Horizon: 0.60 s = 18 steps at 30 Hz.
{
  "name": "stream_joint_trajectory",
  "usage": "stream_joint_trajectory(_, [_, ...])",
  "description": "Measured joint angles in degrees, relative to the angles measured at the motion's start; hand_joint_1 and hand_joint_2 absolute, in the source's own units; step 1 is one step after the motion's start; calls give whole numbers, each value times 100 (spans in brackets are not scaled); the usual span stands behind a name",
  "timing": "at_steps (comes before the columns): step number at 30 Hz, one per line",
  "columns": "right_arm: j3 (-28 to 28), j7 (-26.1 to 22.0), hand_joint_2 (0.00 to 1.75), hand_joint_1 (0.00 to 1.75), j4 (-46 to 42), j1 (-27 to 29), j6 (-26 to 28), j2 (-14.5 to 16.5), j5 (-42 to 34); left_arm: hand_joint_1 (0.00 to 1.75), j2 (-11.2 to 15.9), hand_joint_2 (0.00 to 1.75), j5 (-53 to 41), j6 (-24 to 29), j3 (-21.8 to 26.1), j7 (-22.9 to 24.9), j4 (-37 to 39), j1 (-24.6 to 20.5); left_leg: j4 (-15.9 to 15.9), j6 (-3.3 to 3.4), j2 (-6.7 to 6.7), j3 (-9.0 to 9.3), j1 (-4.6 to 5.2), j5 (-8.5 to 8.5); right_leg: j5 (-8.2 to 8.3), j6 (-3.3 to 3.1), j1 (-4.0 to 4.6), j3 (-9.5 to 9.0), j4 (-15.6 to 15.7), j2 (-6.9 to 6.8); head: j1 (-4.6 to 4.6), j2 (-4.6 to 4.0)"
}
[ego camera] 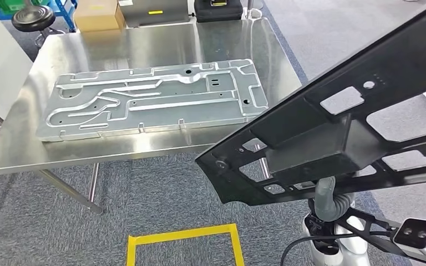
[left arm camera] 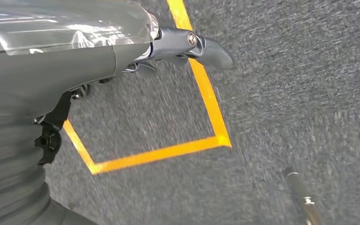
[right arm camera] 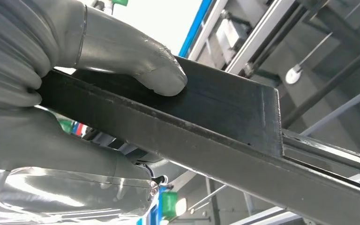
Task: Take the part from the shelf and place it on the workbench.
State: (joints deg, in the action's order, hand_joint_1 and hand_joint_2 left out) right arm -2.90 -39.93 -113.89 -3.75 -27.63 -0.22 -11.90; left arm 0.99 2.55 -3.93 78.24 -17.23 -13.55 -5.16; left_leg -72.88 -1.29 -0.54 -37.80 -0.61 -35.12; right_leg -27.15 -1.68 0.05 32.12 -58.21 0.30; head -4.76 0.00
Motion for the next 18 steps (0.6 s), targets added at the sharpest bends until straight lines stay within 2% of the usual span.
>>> stream_joint_trajectory(1, [4, 0, 175, 175, -9, 12, 10, 1, 29, 0, 2, 175, 0, 4, -1, 1, 0, 4, 288, 5, 0, 39, -4, 242, -51, 13, -3, -71, -1, 11, 0, 0])
stream_joint_trajectory(2, [5, -1, 175, 175, -19, 17, 26, 1, 56, 0, 4, 175, 0, 5, -3, 1, 0, 5, 666, 18, -1, 113, -5, 565, -104, 32, -6, -133, -1, 16, 0, 0])
stream_joint_trajectory(4, [7, -1, 175, 175, -37, 24, 66, 1, 88, 0, 14, 175, -4, 0, -6, 1, 0, 0, 1217, 67, -3, 227, 18, 937, -192, 89, 0, -208, -11, 25, 0, 0])
stream_joint_trajectory(5, [10, 0, 175, 175, -44, 30, 79, 1, 93, 0, 18, 175, -4, -5, -8, 2, 0, -4, 1323, 106, -2, 239, 30, 997, -217, 125, 5, -222, -21, 29, -1, 0])
stream_joint_trajectory(7, [35, 2, 175, 175, -69, 55, 78, 0, 97, 0, 25, 175, -2, -13, -11, 2, 0, -12, 1348, 178, 7, 279, 33, 993, -234, 192, 15, -234, -51, 32, -1, 0])
stream_joint_trajectory(9, [89, 1, 175, 175, -111, 89, 42, 0, 98, 0, 26, 175, 1, -20, -20, -1, 0, -18, 1392, 240, 15, 366, 13, 980, -276, 251, 5, -155, -269, 20, -1, 0])
stream_joint_trajectory(10, [126, -1, 175, 175, -132, 104, 10, 1, 104, 0, 26, 175, 1, -24, -28, -5, 0, -23, 1411, 267, 18, 407, 5, 963, -363, 283, -6, -13, -526, 14, 0, 0])
stream_joint_trajectory(13, [249, -1, 175, 175, -176, 199, -89, 28, 162, 0, 26, 175, 0, -31, -65, -17, 0, -31, 1423, 312, 20, 493, 8, 872, -740, 340, -37, 650, -1510, 3, 0, 0])
stream_joint_trajectory(14, [286, 0, 175, 175, -184, 238, -111, 42, 184, 0, 26, 175, -1, -32, -76, -19, 0, -28, 1423, 311, 23, 531, 10, 836, -744, 340, -41, 794, -1644, 3, 0, 0])
stream_joint_trajectory(15, [324, 0, 175, 175, -193, 267, -127, 54, 205, 0, 25, 175, 0, -33, -85, -19, 0, -25, 1423, 307, 26, 582, 12, 796, -621, 329, -40, 840, -1579, 2, 0, 0])
stream_joint_trajectory(16, [360, 0, 175, 175, -206, 282, -135, 64, 226, 0, 23, 175, 0, -33, -92, -19, 0, -25, 1423, 299, 29, 644, 15, 752, -383, 305, -36, 780, -1309, 2, 0, 0])
stream_joint_trajectory(17, [396, 0, 175, 175, -226, 286, -139, 73, 250, 0, 20, 175, 0, -35, -98, -20, 1, -27, 1426, 287, 30, 703, 17, 706, -90, 267, -23, 658, -910, 1, 0, 0])
stream_joint_trajectory(18, [434, 0, 175, 175, -247, 286, -142, 80, 271, 0, 14, 175, 1, -37, -103, -20, 1, -32, 1429, 269, 30, 756, 23, 663, 98, 225, 0, 540, -553, -3, 0, 0])
